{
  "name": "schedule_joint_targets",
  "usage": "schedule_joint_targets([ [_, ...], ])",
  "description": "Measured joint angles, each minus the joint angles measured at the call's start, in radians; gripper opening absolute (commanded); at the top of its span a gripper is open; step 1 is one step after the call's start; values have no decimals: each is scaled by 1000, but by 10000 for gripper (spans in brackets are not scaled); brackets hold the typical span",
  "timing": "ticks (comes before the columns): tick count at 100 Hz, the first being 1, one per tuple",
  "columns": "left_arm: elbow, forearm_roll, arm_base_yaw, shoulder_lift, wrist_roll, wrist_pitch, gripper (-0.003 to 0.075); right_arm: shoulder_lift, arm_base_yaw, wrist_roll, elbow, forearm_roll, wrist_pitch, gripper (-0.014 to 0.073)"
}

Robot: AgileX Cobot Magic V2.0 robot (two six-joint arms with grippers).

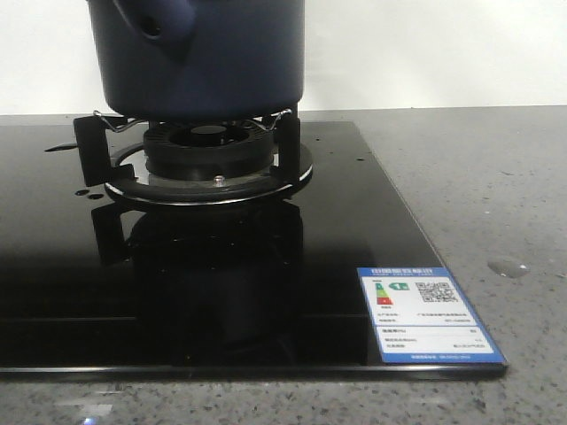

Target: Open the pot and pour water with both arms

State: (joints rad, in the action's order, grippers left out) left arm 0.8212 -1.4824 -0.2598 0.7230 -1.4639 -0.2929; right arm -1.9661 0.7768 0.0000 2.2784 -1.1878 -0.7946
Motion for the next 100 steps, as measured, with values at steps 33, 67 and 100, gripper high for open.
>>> schedule_joint_targets([
  [33,0,15,-22,0,0,27,190,0,0,0,1,-66,21,-41],
  [67,0,16,-22,0,0,29,190,0,4,22,4,69,-61,-41],
  [100,0,18,-22,0,0,29,190,3,-3,202,8,321,-387,-41],
])
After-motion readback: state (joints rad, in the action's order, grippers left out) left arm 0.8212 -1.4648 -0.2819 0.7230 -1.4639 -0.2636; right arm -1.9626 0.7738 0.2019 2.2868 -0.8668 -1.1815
